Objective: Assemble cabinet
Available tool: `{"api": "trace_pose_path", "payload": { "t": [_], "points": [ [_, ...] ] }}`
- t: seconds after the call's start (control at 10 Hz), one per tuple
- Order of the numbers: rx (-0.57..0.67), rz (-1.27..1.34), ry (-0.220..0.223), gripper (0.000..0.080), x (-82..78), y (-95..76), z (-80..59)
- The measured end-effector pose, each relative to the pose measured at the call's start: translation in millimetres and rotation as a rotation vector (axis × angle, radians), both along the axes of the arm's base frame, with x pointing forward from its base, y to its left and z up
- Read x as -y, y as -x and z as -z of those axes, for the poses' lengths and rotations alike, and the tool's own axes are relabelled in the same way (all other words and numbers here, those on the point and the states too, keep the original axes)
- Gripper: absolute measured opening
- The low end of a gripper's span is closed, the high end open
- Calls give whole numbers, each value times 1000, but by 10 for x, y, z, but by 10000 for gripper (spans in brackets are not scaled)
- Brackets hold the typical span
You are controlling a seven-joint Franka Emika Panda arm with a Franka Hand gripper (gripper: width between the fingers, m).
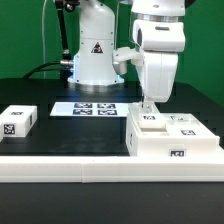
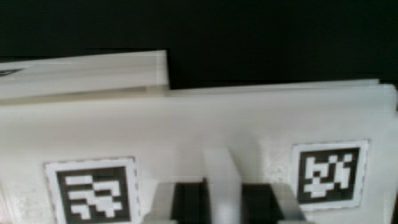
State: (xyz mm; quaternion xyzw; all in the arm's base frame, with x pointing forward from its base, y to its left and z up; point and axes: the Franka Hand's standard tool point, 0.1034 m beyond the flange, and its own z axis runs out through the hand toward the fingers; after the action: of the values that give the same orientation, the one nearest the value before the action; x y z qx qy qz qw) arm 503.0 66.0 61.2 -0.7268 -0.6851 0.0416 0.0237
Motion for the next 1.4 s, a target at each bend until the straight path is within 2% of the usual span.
{"api": "trace_pose_path", "payload": {
  "t": [0.3, 1.0, 1.2, 1.4],
  "points": [
    [-1, -2, -1, 70, 2, -6, 3],
    [29, -29, -19, 70, 28, -656, 8],
    [40, -22, -23, 70, 40, -742, 9],
    [40, -13, -22, 70, 37, -738, 8]
  ]
}}
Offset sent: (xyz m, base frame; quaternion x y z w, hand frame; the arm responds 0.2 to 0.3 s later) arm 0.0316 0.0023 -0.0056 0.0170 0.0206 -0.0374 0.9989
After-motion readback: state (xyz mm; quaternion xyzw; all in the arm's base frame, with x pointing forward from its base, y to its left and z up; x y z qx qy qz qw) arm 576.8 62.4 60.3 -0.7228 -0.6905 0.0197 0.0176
